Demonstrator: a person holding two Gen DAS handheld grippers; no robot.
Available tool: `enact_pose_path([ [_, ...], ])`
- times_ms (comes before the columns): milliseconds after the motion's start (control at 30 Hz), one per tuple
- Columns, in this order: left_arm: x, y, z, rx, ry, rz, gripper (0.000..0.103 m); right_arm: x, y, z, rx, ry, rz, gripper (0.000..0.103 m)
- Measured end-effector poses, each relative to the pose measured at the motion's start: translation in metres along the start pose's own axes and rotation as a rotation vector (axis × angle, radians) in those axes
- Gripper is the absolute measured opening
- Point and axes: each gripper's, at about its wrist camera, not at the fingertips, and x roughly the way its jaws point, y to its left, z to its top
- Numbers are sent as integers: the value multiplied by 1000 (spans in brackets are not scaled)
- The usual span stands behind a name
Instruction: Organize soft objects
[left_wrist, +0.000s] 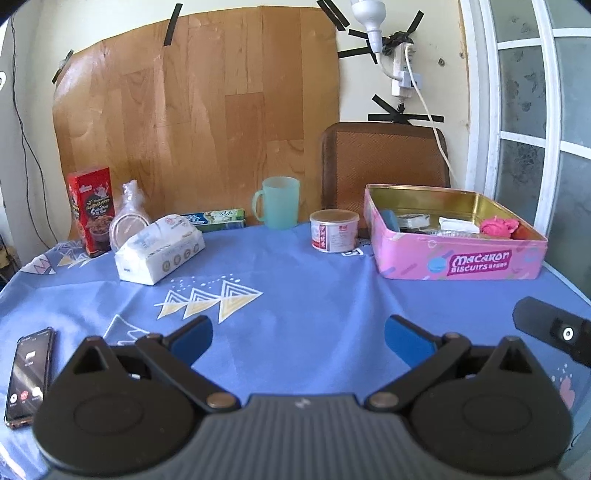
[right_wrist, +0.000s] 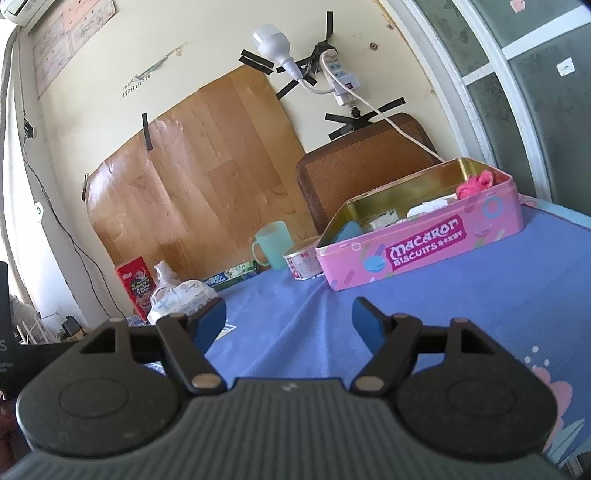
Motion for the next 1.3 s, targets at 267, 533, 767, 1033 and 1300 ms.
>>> enact_pose_path([
  [267, -1, 2, 0, 26, -14, 25, 103, 4, 4, -2, -13, 26, 11, 77],
  [533, 1, 1, -4, 26, 4, 23, 103, 4, 2, -2, -1, 23, -5, 77],
  [767, 5, 2, -8, 30, 45, 7, 103, 7, 1, -3, 9, 38, 0, 78],
  [1033, 6, 10, -10, 23, 59, 14, 103, 10, 3, -4, 11, 46, 1, 78],
  [1300, 8, 9, -13, 34, 67, 20, 103, 11, 1, -4, 7, 51, -2, 78],
])
